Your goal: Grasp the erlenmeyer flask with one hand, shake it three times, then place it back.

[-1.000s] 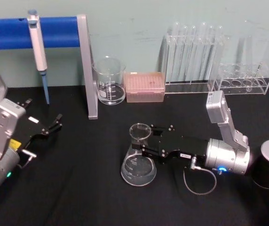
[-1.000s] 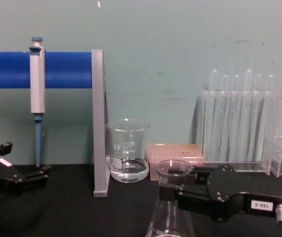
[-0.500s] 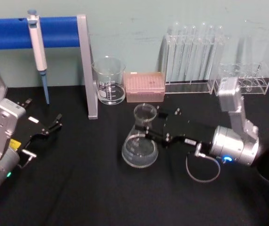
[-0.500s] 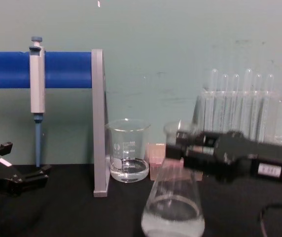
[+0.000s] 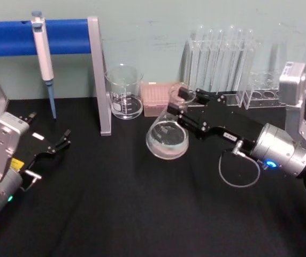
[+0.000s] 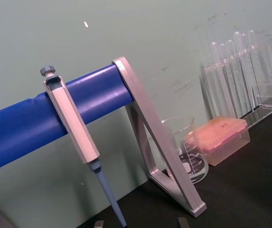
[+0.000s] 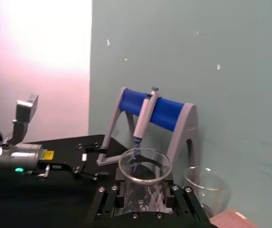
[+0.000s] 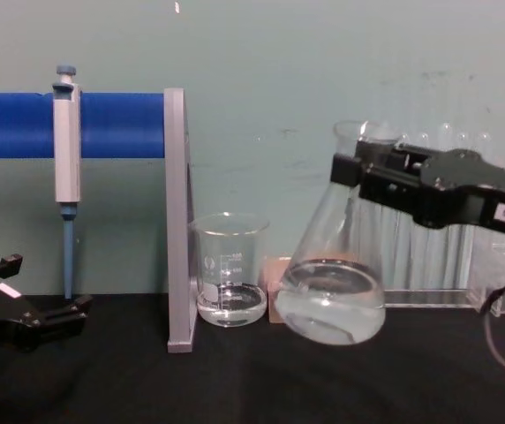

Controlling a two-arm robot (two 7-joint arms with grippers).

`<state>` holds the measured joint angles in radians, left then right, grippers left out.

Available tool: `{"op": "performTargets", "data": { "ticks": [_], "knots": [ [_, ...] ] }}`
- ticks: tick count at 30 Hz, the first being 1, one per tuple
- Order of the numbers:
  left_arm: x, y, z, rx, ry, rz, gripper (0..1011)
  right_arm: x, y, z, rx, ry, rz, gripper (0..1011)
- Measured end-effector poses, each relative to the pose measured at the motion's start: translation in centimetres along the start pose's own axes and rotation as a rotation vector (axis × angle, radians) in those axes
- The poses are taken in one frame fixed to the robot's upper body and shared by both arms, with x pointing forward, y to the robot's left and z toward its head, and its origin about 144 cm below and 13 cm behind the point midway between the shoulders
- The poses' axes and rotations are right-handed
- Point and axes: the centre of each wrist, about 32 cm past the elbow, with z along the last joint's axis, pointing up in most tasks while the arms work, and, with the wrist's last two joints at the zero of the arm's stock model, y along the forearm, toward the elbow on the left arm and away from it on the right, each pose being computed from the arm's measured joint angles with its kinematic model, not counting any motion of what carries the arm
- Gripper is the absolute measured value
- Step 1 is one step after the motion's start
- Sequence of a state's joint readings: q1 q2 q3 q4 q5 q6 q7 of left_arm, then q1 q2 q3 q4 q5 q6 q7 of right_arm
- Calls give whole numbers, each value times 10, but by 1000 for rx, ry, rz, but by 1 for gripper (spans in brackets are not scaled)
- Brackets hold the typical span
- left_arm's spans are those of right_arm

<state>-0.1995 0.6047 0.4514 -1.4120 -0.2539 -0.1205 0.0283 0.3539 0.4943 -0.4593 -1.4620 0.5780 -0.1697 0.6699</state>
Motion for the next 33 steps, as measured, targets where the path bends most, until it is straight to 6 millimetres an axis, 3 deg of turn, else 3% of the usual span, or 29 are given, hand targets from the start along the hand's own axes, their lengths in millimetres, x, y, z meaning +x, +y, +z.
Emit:
{"op": "performTargets", "data": {
  "ticks": [19,33],
  "knots": [
    [0,0,0,0,0,0,1001,-7,-11,6,-12,12,-110,448],
    [0,0,0,0,0,0,1001,-12,7,6,-11,8,17,449]
  ]
}}
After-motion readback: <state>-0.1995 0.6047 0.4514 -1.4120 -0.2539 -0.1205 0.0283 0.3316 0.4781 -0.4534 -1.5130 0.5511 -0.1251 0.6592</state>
